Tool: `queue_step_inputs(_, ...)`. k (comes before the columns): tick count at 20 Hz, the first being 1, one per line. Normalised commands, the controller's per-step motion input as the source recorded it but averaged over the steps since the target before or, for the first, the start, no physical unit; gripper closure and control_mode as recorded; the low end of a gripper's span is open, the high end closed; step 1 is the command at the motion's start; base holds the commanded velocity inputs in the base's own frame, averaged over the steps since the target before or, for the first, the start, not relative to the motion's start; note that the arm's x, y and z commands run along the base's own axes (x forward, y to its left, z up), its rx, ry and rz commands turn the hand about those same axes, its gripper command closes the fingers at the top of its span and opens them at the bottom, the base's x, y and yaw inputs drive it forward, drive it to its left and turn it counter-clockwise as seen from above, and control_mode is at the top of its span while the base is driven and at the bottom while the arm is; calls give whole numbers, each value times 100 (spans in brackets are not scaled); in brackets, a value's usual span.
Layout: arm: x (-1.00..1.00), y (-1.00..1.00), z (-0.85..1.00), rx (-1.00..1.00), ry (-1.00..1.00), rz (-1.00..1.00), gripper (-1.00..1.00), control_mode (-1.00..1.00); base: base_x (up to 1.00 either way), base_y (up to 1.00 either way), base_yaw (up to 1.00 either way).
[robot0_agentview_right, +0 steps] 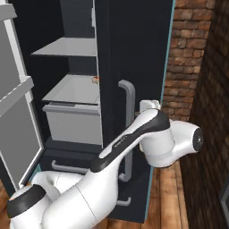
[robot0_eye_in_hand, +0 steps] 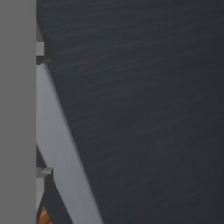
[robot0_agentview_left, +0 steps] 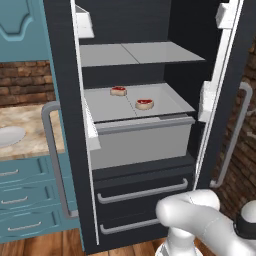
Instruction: Place the steak on the counter behind the older steak on the same shelf of the fridge to maintain FIFO order. Close the fridge door when finished.
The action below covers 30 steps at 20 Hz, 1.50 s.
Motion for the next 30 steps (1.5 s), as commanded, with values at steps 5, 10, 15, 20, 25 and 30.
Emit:
queue_step_inputs(5, 42, 100, 33, -3, -8, 0, -100, -100, 0, 0, 0)
queue_step_inputs(10, 81, 87, 33, -1, -3, 0, -100, -100, 0, 0, 0)
queue_step_inputs(15, 82, 50, 30, 0, -3, 0, -100, -100, 0, 0, 0)
queue_step_inputs(20, 72, 20, 29, -1, -3, -4, -100, -100, 0, 0, 0)
queue_step_inputs(25, 58, 0, 29, 0, 0, -5, -100, -100, 0, 0, 0)
queue_step_inputs(30, 60, 0, 10, 0, 0, -6, -100, -100, 0, 0, 0)
